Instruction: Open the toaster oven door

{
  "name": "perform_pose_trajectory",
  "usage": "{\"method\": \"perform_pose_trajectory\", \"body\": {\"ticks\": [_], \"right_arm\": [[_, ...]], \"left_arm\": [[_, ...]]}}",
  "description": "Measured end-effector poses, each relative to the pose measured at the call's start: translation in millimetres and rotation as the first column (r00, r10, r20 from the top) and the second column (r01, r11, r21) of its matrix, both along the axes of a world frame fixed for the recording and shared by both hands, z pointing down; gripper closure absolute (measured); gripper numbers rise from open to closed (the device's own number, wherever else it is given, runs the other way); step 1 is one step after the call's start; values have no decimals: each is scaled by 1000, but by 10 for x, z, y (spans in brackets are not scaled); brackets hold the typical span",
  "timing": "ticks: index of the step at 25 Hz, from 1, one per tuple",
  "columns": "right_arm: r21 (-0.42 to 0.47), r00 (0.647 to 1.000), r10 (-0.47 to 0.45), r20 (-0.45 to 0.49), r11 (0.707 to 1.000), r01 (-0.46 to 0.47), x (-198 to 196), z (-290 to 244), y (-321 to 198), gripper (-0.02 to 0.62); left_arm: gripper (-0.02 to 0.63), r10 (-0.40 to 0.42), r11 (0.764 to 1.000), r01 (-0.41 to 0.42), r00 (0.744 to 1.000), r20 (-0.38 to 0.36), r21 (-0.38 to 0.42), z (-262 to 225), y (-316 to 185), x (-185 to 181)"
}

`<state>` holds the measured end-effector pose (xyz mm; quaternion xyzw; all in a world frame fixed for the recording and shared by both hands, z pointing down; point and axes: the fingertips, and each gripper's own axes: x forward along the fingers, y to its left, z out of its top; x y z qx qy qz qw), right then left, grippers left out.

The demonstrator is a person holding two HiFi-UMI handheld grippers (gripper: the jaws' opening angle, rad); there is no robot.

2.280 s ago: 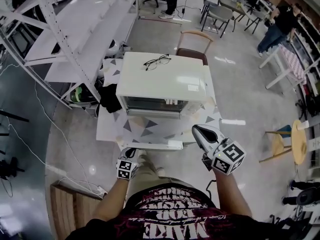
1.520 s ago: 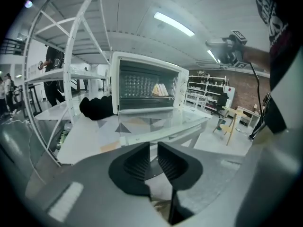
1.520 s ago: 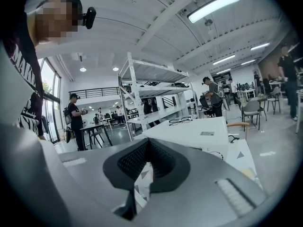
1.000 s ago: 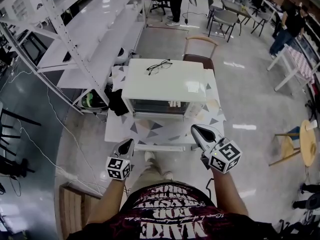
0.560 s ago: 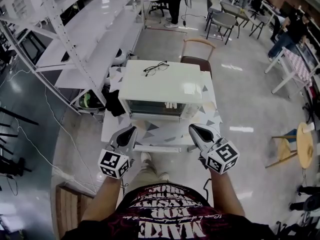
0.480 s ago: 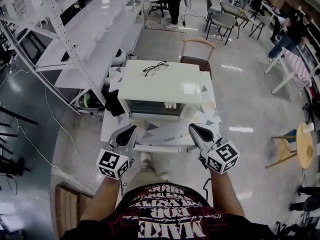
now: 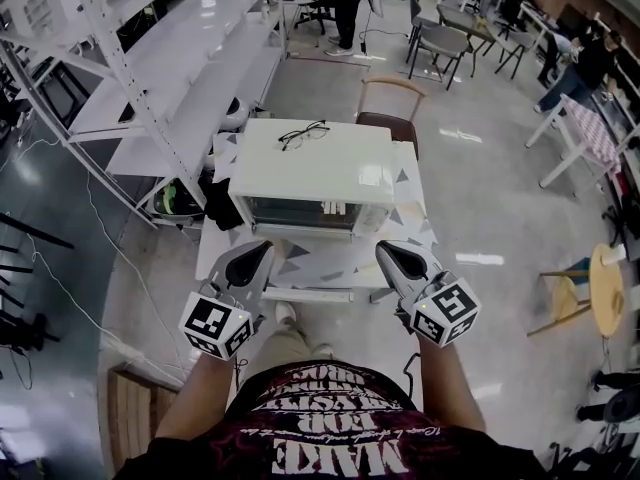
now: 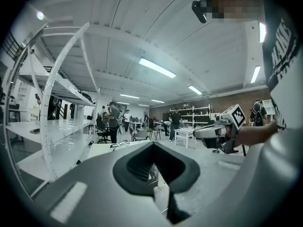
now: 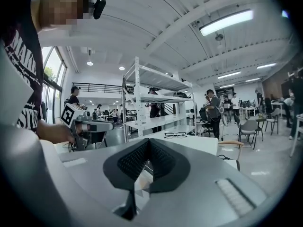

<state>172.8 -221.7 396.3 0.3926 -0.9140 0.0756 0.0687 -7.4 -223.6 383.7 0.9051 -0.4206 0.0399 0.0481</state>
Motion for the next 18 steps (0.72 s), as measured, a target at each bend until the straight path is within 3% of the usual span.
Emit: {"method": "perform_pose_trajectory", "body": {"ticks": [18], "right_arm": [[-2,999,-35,0,999,35,-130,50,-170,571]], "left_arm": [[606,-26,1000,26,999,30,2,26,-99,-100]]}}
